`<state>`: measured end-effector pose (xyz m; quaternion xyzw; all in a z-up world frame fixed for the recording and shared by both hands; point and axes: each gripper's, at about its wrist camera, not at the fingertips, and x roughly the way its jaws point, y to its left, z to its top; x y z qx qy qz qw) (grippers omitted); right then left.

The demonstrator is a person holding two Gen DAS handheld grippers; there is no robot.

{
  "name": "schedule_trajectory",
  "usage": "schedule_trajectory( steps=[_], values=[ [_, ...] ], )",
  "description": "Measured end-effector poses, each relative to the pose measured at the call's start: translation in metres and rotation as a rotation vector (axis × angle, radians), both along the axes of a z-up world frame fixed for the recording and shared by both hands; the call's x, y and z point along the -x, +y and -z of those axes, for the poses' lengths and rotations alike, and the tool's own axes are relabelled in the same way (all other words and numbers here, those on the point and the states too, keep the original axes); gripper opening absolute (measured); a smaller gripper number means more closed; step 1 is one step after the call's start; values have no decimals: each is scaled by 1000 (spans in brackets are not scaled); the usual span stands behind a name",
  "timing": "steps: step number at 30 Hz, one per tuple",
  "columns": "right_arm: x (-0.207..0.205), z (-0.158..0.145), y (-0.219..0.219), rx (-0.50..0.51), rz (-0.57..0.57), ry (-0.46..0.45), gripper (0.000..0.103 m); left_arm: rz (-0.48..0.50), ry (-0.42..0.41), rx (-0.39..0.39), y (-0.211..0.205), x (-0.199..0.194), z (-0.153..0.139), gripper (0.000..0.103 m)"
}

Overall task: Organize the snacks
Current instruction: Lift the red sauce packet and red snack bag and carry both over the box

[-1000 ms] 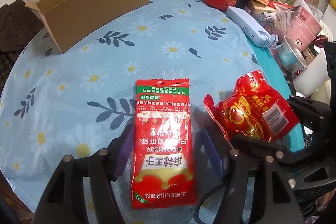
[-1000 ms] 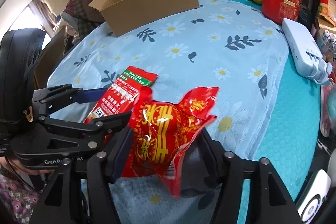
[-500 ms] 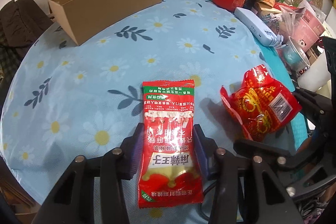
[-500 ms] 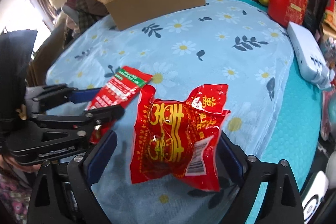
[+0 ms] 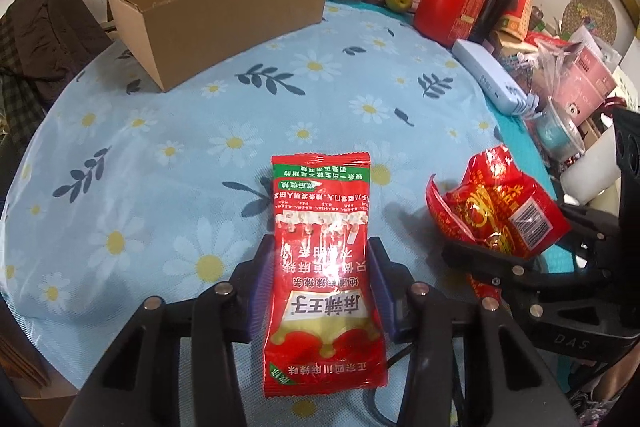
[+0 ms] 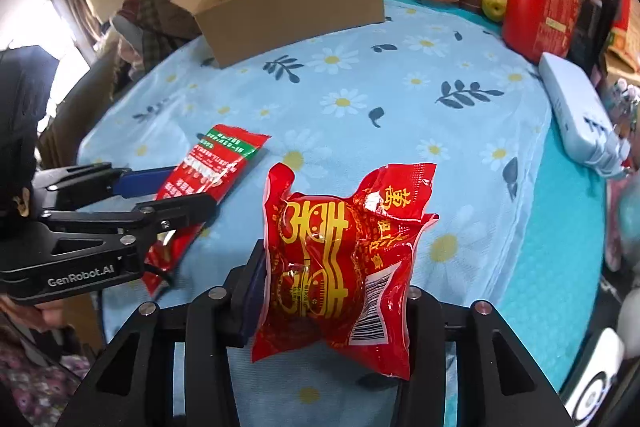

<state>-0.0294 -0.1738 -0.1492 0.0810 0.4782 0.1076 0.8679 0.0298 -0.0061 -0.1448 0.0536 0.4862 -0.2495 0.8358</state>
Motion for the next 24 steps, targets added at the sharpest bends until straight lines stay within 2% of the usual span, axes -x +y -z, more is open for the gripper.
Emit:
schedule_trajectory(
  steps=[4, 10, 20, 24],
  values=[
    [0, -10, 4, -37, -24, -26, 43, 1, -14, 24, 2, 0, -10, 44],
    [-8, -29, 12, -72, -84, -71, 43, -6, -79, 75, 10, 3, -38, 44],
    [-33, -74, 28, -77, -178, -199, 43, -33, -259, 132, 20, -8, -95, 44],
    [-41, -93, 29, -63, -194, -251, 43, -43, -305, 164, 27, -17, -113, 44]
  ],
)
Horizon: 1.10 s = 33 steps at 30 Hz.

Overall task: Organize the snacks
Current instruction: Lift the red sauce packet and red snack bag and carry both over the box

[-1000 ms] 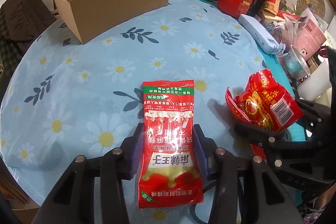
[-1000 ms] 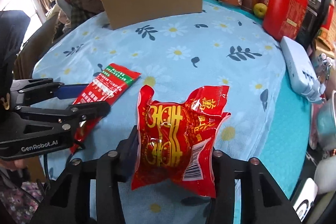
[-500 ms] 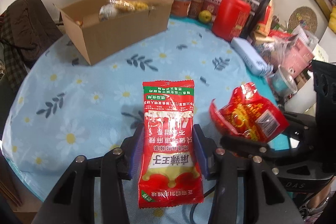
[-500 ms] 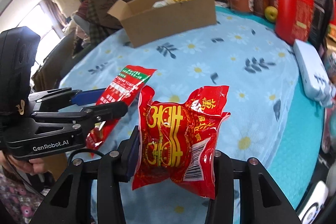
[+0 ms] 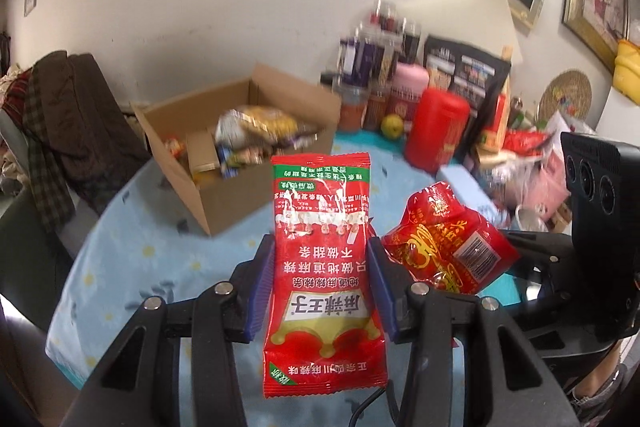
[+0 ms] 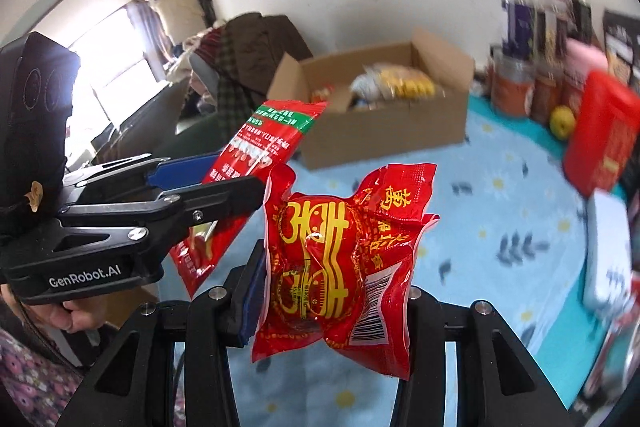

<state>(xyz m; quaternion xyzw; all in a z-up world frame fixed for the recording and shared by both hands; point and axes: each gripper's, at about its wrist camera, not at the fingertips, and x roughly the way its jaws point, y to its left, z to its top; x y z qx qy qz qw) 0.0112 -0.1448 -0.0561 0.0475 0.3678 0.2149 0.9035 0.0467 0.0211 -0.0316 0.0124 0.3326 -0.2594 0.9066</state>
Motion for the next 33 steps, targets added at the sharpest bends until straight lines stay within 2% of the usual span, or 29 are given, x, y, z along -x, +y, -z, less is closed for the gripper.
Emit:
schedule_trajectory(
  steps=[11, 27, 33],
  values=[
    [-47, -44, 7, -15, -43, -107, 44, -30, -147, 33, 13, -37, -47, 44],
    [-145, -95, 10, 6, -56, -228, 44, -73, -253, 48, 11, -132, -92, 44],
    [-179, -102, 13, 51, -42, -261, 44, -87, -232, 62, 11, -169, -91, 44]
  ],
)
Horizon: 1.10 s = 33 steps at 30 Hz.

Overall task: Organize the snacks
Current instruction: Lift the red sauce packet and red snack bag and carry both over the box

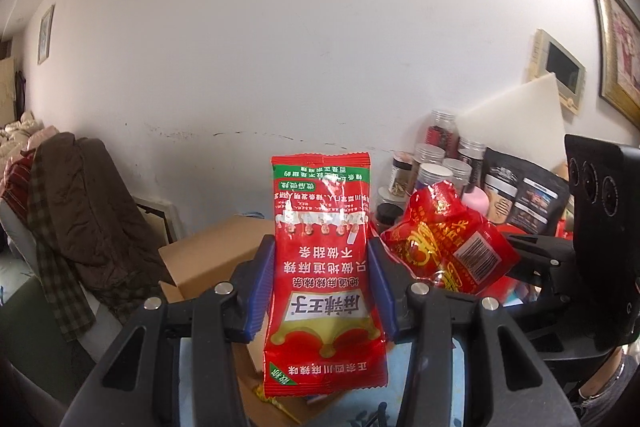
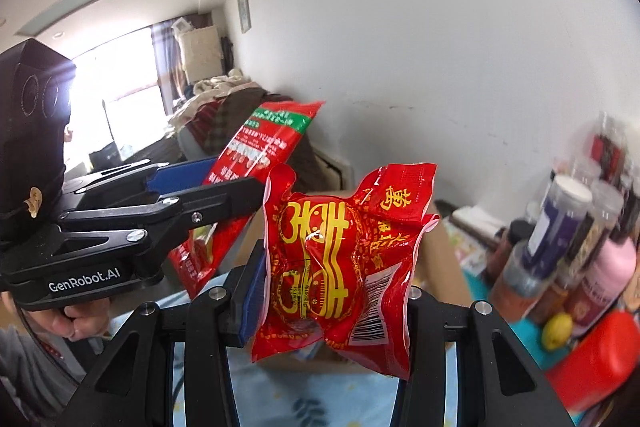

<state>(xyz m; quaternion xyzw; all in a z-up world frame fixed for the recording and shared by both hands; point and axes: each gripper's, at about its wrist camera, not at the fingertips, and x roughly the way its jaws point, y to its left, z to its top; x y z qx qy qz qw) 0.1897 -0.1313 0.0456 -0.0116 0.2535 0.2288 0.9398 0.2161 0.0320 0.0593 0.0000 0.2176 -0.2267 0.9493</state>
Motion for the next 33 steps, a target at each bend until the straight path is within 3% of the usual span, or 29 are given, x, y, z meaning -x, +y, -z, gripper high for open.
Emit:
schedule_trajectory(
  steps=[5, 17, 33],
  values=[
    [-27, 0, 5, 24, -21, 22, 44, -26, 34, -11, -1, -33, 8, 44],
    [-90, 29, 19, 83, -59, 149, 44, -70, 240, -57, 6, -109, 58, 44],
    [-147, 83, 29, 167, -65, 363, 45, -113, 450, -186, 2, -159, 110, 44]
  ],
)
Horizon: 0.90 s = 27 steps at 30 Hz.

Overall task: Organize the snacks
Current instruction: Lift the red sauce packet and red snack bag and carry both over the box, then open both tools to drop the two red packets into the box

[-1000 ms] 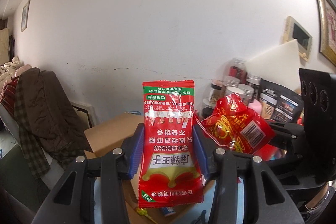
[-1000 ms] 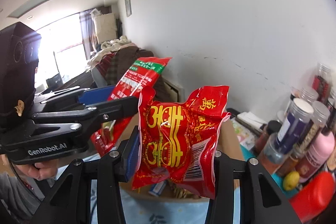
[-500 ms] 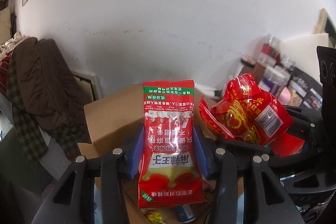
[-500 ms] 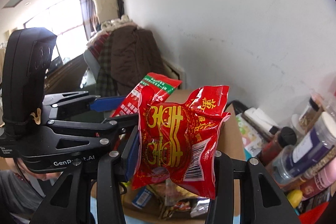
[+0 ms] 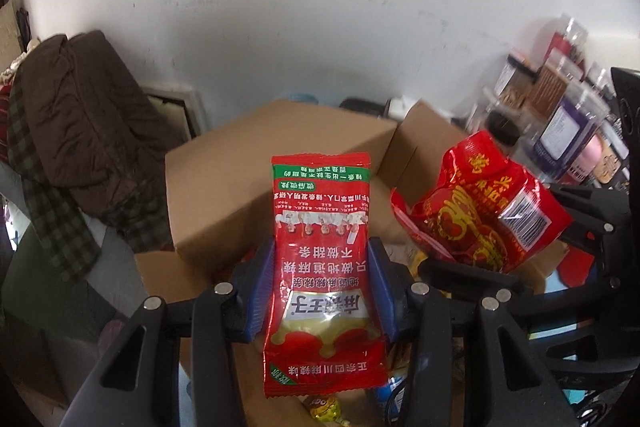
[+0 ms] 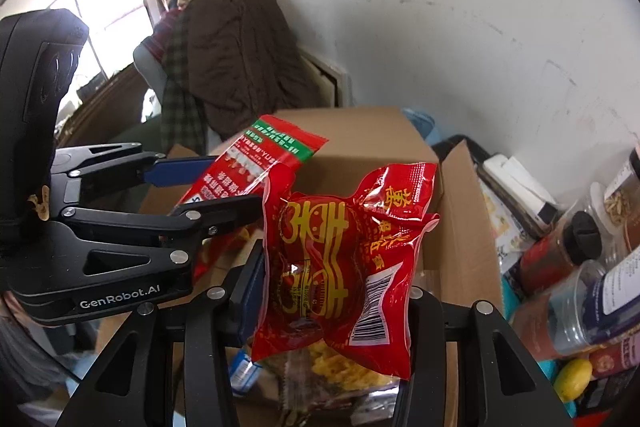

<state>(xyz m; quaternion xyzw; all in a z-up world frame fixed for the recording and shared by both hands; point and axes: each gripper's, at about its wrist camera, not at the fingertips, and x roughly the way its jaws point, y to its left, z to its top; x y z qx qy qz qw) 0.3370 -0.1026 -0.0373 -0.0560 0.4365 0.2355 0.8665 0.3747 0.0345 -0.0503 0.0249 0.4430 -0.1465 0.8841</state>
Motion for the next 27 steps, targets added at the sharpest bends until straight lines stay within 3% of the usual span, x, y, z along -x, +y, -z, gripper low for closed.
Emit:
schedule_trajectory(
  steps=[11, 19, 21, 23, 27],
  values=[
    [-6, 27, -2, 75, 67, 51, 50, -19, 88, -79, -8, 2, 26, 45],
    [-4, 27, -4, 153, 111, 36, 63, -46, 29, -178, -16, 14, 23, 47],
    [0, 24, -6, 168, 123, 19, 71, -53, 25, -178, -16, 15, 20, 54],
    [4, 19, -7, 182, 129, 1, 71, -61, 23, -173, -14, 17, 17, 64],
    [12, 8, -9, 202, 136, -28, 75, -85, 0, -165, -9, 23, 5, 66]
  ],
)
